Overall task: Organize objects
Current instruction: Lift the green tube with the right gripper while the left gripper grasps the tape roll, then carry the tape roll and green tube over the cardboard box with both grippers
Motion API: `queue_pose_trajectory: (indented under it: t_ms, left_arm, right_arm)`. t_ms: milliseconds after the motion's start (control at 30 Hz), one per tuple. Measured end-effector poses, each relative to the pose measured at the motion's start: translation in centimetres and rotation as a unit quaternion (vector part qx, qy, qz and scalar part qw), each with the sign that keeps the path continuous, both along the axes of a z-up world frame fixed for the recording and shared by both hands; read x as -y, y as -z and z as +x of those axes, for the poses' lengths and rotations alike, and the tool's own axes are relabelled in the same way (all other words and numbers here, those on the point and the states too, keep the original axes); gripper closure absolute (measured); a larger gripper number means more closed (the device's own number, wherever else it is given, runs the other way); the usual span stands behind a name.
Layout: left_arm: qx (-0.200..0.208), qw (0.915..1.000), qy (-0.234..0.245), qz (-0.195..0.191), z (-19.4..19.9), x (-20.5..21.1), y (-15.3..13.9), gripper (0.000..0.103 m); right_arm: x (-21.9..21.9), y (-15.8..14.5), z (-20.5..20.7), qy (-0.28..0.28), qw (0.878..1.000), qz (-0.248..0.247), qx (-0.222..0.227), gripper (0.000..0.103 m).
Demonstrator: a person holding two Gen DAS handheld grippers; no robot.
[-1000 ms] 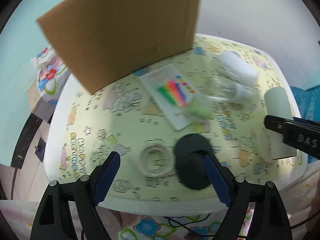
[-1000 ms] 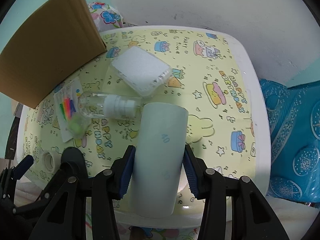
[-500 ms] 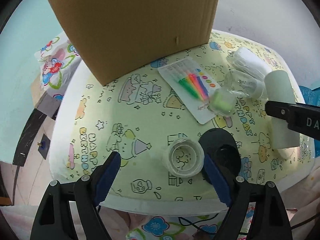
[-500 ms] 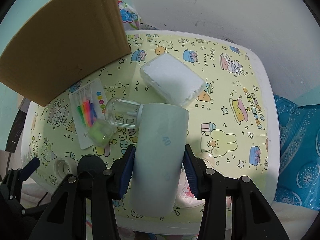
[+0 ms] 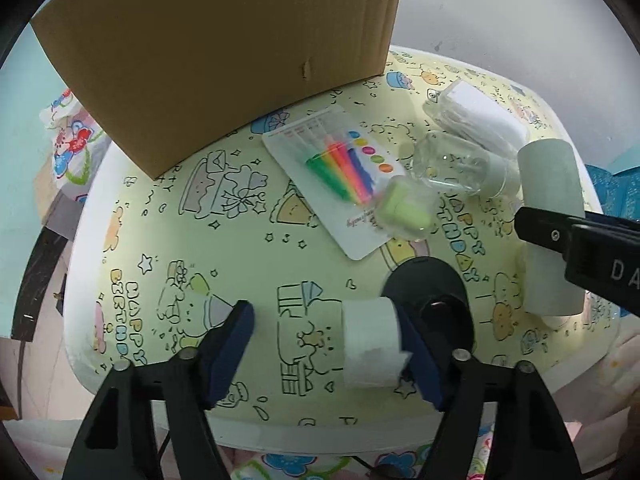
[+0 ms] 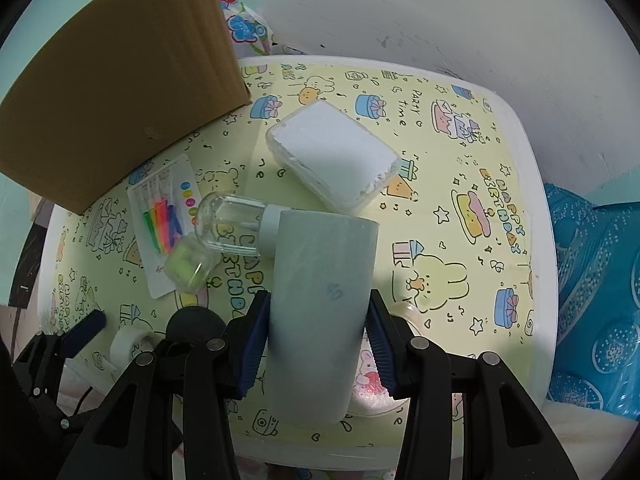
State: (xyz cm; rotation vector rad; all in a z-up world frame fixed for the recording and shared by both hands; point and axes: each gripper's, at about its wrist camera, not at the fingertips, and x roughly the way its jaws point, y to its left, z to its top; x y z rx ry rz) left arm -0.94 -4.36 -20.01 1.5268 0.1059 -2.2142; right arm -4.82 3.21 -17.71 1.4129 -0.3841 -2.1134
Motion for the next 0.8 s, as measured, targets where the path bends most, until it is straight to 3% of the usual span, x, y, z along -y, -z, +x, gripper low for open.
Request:
queue_pose_trajectory:
  t_ms: [133, 333, 800]
  left_arm:
    - [-0.003, 0.9999, 0.015, 0.006, -0.1, -0.7, -0.2, 0.060]
    - [-0.001, 0.9995, 0.027, 0.014, -0.1, -1.4, -0.3, 0.085]
    - [-0.017, 0.9991, 0.037, -0.006, -0.1, -2.2, -2.0, 0.085]
  right_arm:
    - [-0.1, 0.2, 0.1, 0.001, 1.000, -0.001, -0.001, 0.054]
    - [-0.2, 0.2, 0.2, 0.004, 1.000, -0.001, -0.005, 0.054]
    - [-1.3, -0.3, 1.0, 0.022, 0.999, -0.015, -0.024, 0.055]
